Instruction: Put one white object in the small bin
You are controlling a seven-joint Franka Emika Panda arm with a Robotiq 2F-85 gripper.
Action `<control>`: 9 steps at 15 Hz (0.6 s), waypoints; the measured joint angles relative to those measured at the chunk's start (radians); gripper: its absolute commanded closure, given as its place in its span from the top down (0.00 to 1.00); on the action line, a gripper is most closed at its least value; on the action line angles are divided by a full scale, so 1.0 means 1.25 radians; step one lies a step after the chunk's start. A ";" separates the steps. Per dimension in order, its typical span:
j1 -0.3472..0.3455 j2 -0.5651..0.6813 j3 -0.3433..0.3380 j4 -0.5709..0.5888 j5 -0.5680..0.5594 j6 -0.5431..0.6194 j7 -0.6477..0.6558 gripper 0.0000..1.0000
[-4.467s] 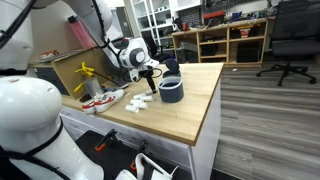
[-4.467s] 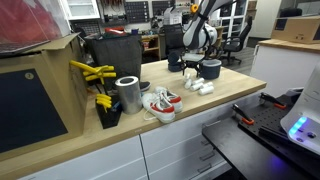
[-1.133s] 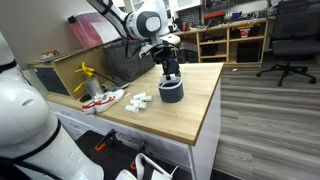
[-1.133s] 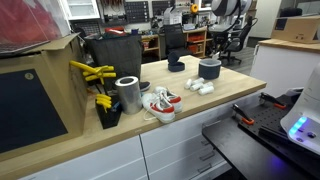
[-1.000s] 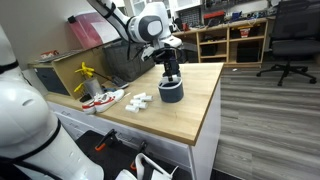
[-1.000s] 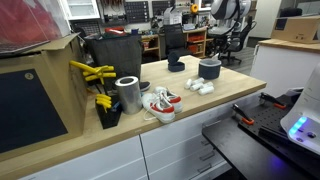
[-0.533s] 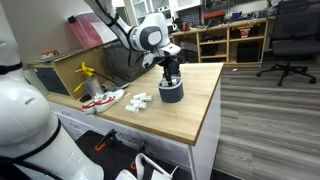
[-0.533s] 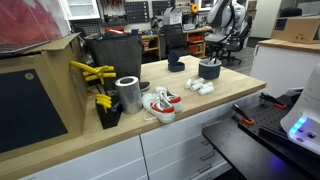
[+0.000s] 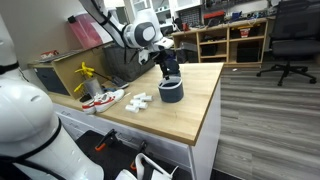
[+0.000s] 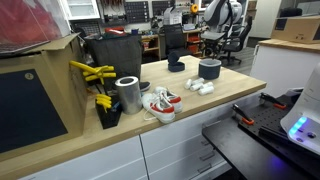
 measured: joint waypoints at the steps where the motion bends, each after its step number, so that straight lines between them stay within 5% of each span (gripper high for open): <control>1: 0.013 -0.022 0.000 -0.003 -0.029 -0.001 0.002 1.00; 9: 0.070 -0.177 0.123 -0.042 -0.084 -0.093 -0.011 1.00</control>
